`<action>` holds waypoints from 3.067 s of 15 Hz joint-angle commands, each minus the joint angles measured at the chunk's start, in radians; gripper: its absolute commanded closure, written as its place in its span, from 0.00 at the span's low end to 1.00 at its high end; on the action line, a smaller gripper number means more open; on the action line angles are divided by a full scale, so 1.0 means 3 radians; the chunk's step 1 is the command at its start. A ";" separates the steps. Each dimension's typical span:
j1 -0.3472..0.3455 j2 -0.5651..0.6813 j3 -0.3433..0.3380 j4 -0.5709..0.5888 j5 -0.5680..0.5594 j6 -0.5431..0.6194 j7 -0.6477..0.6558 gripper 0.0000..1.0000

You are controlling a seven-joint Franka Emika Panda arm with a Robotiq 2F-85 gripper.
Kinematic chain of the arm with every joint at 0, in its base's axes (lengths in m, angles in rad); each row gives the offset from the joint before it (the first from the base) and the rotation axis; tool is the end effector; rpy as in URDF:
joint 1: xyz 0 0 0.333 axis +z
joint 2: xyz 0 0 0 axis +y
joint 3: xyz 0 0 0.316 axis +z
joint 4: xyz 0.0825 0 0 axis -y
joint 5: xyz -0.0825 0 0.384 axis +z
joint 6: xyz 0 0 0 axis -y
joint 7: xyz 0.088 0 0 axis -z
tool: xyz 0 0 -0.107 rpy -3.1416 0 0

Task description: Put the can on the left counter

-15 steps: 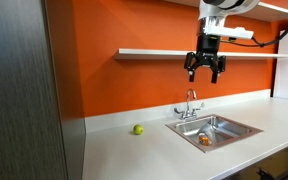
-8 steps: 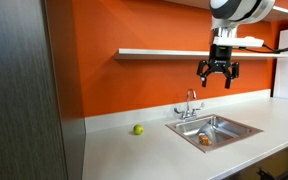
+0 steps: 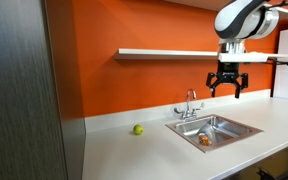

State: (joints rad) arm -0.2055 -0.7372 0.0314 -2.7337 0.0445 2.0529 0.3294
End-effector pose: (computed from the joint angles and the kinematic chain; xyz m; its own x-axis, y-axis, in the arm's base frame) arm 0.3218 -0.0546 0.4370 0.8611 -0.5062 0.0468 -0.5050 -0.8624 -0.0365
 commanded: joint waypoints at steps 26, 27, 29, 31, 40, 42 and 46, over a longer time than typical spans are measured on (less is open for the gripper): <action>0.0188 0.2711 -0.0395 0.0810 -0.0194 0.1545 -0.0652 0.00; 0.0195 0.2784 -0.0403 0.0860 -0.0182 0.1558 -0.0668 0.00; 0.0210 0.2947 -0.0416 0.0982 -0.0167 0.1573 -0.0696 0.00; 0.0216 0.3101 -0.0413 0.1106 -0.0128 0.1591 -0.0730 0.00; 0.0194 0.3689 -0.0413 0.1620 -0.0070 0.1578 -0.0781 0.00; 0.0190 0.3771 -0.0415 0.1707 -0.0068 0.1569 -0.0781 0.00; 0.0180 0.3902 -0.0419 0.1824 -0.0058 0.1563 -0.0784 0.00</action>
State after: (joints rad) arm -0.1525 0.3990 -0.0880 -2.2293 0.0012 2.5324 0.1319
